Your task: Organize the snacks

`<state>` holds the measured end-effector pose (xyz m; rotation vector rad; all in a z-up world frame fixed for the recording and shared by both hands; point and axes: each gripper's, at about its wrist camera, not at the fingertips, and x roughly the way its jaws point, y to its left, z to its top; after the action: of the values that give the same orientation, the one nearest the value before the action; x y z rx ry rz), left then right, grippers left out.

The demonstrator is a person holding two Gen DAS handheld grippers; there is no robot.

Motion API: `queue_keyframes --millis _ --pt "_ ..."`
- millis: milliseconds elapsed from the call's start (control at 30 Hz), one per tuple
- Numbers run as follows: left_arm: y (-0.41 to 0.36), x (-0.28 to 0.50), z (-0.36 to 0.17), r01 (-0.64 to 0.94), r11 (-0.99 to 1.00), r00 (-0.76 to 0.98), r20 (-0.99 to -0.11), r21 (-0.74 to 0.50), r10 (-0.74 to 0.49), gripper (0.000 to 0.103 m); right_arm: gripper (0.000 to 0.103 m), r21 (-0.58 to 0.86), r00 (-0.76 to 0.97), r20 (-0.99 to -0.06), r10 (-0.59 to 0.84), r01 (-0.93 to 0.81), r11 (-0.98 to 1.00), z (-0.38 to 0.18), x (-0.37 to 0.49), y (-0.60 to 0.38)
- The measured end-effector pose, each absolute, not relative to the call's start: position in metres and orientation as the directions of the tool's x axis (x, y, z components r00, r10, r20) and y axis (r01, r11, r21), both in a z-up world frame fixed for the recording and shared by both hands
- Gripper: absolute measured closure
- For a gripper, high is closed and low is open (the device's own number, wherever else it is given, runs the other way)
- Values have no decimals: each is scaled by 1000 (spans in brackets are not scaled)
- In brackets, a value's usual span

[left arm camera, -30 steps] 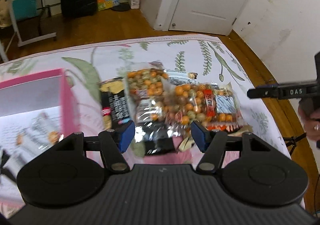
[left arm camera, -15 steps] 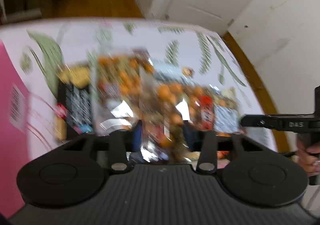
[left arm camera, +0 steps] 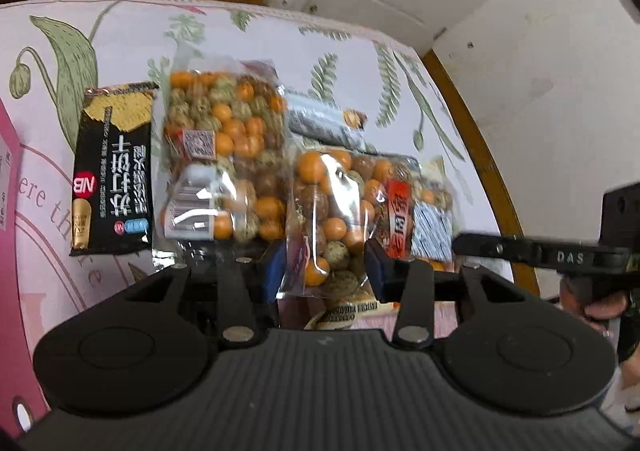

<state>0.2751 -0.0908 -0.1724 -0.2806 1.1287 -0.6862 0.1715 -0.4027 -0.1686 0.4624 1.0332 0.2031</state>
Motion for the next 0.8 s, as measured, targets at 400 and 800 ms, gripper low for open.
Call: queue_keyframes --millis 400,800 --pt "-104 252 -164 404 788 268 -763 -465 -588 62 60 501 504 -771 390 101 860 -166 166 -406" --pt "-107 243 -166 396 776 239 -760 -492 -604 56 60 408 482 -809 336 48 912 -154 158 -383"
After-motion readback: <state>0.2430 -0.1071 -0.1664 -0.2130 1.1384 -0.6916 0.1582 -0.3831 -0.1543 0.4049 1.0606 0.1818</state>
